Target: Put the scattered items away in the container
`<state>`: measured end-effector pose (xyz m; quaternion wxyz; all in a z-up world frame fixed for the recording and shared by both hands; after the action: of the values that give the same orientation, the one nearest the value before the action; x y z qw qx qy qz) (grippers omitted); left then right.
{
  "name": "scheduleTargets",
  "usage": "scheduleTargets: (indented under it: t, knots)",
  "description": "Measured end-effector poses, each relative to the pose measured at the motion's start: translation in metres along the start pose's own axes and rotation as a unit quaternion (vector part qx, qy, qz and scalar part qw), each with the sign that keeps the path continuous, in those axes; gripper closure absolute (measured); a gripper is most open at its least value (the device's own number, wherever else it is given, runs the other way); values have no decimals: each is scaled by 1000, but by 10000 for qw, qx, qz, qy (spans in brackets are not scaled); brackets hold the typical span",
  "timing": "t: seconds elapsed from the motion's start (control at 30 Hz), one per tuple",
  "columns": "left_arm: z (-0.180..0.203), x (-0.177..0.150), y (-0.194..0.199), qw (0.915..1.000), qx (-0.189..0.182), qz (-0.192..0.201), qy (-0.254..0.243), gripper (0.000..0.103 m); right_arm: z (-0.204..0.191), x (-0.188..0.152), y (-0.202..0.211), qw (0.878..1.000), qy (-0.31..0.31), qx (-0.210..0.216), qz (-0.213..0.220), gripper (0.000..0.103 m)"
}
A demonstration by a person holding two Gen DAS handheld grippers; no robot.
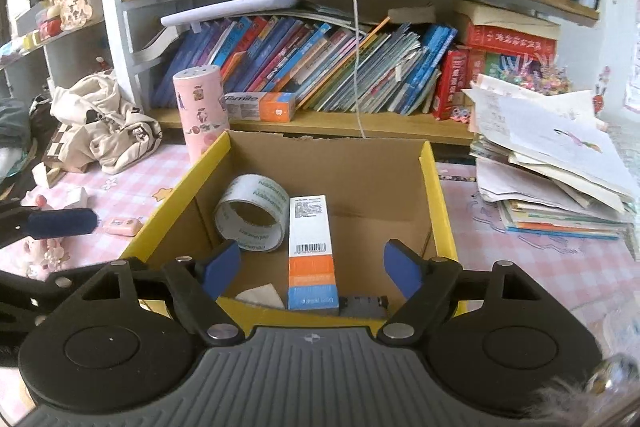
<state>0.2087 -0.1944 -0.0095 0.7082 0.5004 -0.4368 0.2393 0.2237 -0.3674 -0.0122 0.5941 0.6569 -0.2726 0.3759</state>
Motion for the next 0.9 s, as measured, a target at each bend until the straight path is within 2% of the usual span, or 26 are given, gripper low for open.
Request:
scheduleTargets:
  t: [0.23, 0.73, 0.83, 0.9]
  knots:
    - [-15, -16, 26, 9999, 159, -24, -6, 20, -15, -17, 20, 9993, -213, -284, 89, 24]
    - [-44, -46, 74, 9998, 174, -100, 30, 18, -57, -51, 58, 9960, -533, -686, 195, 18]
    - [-48, -53, 83, 9997, 206, -131, 29, 11, -64, -59, 63, 9947, -667, -754, 185, 16]
    - [-50, -58, 89, 9997, 203, -150, 15, 10, -69, -65, 67, 9935, -770, -817, 168, 16]
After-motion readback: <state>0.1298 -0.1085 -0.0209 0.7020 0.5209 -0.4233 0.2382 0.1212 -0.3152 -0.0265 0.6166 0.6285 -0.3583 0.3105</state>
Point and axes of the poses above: each gripper's, at about its wrist camera, not at the fingertips, and y roughly against the way its jaws point, z to its right, x to its top, the point moved 7 cm from there along -y, roughly the way its jaws point, and after that the axes turned 3 degrees about y, right-handed, at the moved point
